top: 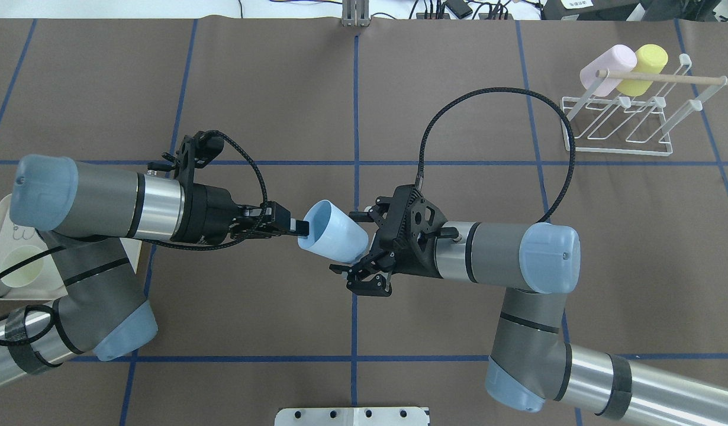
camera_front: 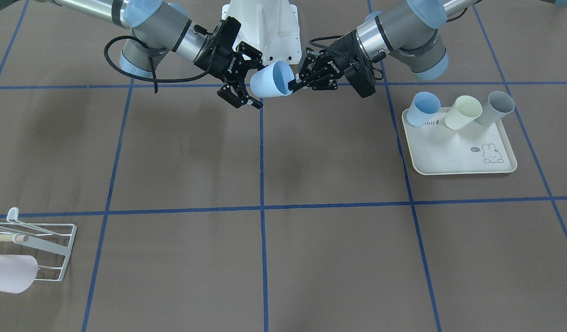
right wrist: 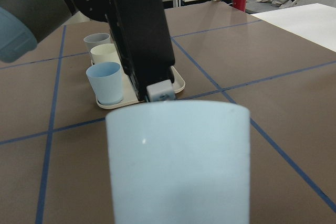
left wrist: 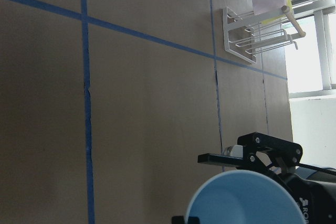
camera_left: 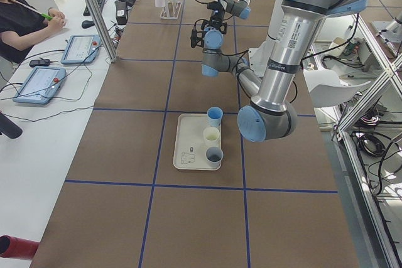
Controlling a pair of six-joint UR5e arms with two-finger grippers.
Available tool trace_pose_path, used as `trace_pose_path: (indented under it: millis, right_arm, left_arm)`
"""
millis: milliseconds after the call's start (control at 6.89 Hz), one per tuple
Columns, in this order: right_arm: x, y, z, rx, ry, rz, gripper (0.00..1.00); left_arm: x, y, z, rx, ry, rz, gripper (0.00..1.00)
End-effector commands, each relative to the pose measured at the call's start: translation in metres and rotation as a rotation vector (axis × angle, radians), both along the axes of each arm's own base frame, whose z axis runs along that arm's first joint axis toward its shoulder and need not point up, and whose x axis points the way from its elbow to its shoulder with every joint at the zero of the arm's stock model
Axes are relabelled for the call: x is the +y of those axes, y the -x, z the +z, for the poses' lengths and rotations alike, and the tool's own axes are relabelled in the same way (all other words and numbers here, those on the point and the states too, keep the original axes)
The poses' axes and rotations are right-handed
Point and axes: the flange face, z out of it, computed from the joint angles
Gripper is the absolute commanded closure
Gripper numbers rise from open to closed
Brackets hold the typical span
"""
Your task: Transfer IKEA cup to right arm and place on rack
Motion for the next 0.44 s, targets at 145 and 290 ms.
trace_pose_path:
  millis: [145,290]
  right_arm:
    - [0.0006,-0.0008,-0.0032,-0.007,-0.003,0.000,0.13]
    - [0.0006,-0.0009,-0.0023,-0.006,-0.002,0.000,0.13]
  left_arm:
    - [-0.0013,-0.0012,0.0037,-0.007,0.006,-0.001,1.00]
    - [-0.0013,-0.0012,0.0045,-0.008,0.007,-0.001,1.00]
